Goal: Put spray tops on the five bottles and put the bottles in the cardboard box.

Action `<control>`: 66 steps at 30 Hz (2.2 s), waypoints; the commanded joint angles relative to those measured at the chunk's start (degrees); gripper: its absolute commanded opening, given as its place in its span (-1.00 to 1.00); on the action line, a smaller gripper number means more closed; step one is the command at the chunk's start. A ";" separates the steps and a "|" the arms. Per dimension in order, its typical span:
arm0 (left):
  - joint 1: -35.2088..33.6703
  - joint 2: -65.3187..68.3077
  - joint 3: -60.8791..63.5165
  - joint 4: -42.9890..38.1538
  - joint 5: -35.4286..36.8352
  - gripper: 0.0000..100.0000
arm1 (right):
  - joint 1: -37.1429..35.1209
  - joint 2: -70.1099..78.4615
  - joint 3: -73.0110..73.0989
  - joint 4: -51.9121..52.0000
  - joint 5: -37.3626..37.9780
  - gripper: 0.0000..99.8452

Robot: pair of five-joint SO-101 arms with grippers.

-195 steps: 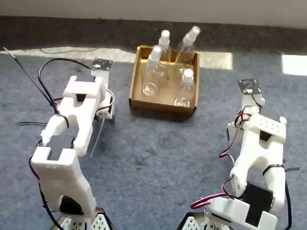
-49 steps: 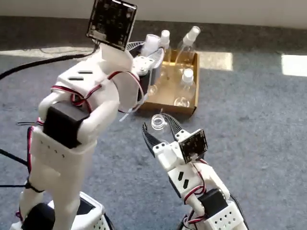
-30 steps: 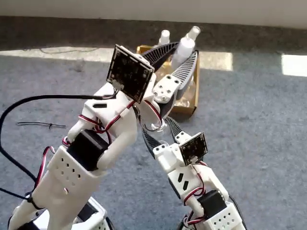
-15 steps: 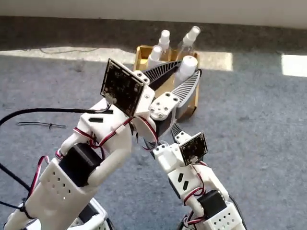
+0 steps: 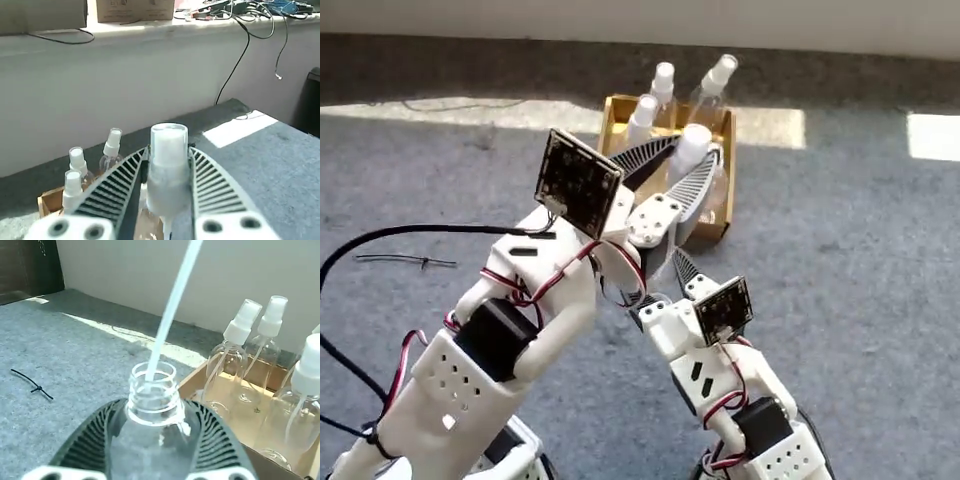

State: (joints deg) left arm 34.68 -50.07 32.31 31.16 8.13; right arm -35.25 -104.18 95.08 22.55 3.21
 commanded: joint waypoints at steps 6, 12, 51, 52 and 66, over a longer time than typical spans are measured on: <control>-2.95 -4.62 9.80 5.45 0.00 -0.83 | -0.13 -0.48 -0.13 -1.10 -0.44 -0.99; -4.35 -12.53 12.62 7.56 -0.53 -0.67 | -0.13 -0.48 -0.13 -1.10 -0.44 -0.99; -2.07 -18.24 15.78 13.80 -16.18 -0.68 | -0.31 -0.13 -0.04 -1.10 -0.44 -0.99; -1.98 -18.24 15.78 13.80 -16.79 -0.68 | -0.31 -0.13 -0.04 -1.10 -0.44 -0.99; -2.51 -18.77 9.89 17.93 -17.05 -0.68 | -0.22 0.04 -0.13 -1.01 -0.44 -0.99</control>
State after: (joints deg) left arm 31.43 -68.26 47.16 47.34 -8.66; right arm -35.25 -104.09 95.08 22.55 3.21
